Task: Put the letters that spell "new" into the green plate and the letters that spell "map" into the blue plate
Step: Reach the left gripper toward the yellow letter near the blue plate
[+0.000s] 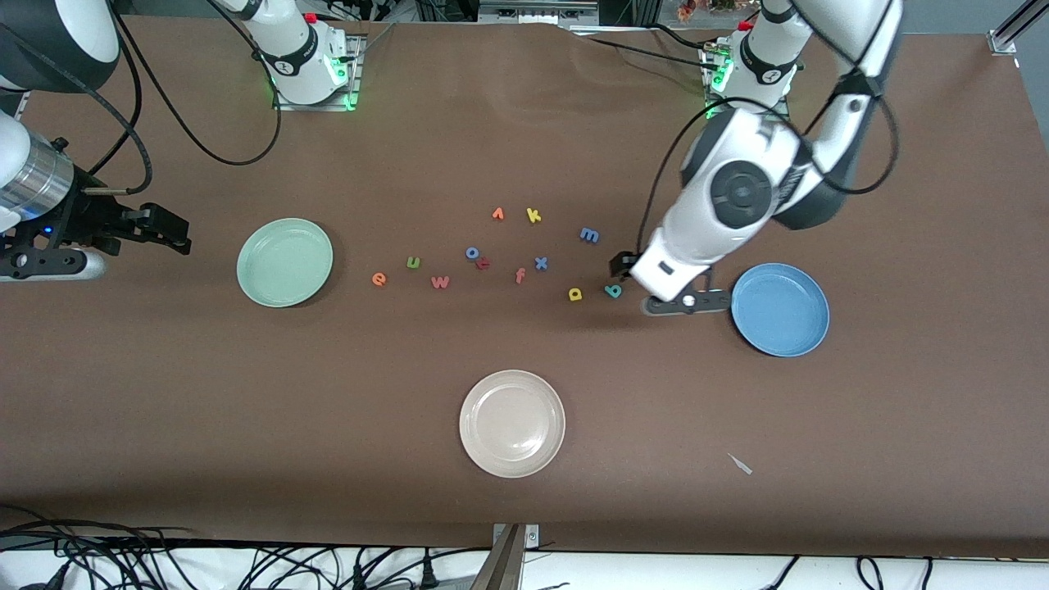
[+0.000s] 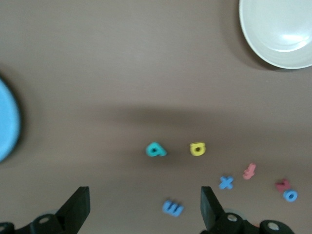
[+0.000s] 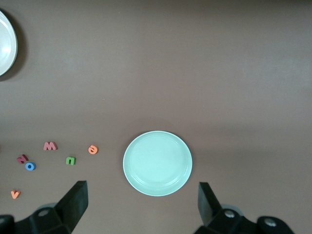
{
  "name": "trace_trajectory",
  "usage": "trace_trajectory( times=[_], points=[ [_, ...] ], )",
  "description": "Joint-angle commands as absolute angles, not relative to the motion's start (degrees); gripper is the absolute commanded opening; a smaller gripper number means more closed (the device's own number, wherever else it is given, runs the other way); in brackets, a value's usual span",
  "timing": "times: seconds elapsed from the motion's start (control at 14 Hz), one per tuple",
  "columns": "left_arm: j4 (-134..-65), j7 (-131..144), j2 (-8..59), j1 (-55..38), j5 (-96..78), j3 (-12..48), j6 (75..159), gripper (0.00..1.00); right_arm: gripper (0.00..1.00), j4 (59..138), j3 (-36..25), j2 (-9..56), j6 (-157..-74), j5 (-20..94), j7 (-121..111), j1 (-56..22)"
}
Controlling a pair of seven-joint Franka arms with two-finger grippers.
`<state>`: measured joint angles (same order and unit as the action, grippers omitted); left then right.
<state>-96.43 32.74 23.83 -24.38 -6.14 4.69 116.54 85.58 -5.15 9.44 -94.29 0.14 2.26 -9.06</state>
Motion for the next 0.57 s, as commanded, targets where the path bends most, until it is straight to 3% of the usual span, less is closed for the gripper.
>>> trace_trajectory(
  times=[0.0, 0.5],
  points=[
    [-95.98, 35.85, 27.94, -27.59, -6.68, 3.87, 122.06, 1.00, 1.00, 85.51, -5.01, 9.06, -93.52, 0.96, 2.29, -9.05],
    [-95.71, 42.36, 37.35, -33.31, -6.59, 3.69, 134.20, 0.95, 1.00, 85.78, -4.31, 9.49, -91.41, 1.49, 1.76, -11.16]
  ],
)
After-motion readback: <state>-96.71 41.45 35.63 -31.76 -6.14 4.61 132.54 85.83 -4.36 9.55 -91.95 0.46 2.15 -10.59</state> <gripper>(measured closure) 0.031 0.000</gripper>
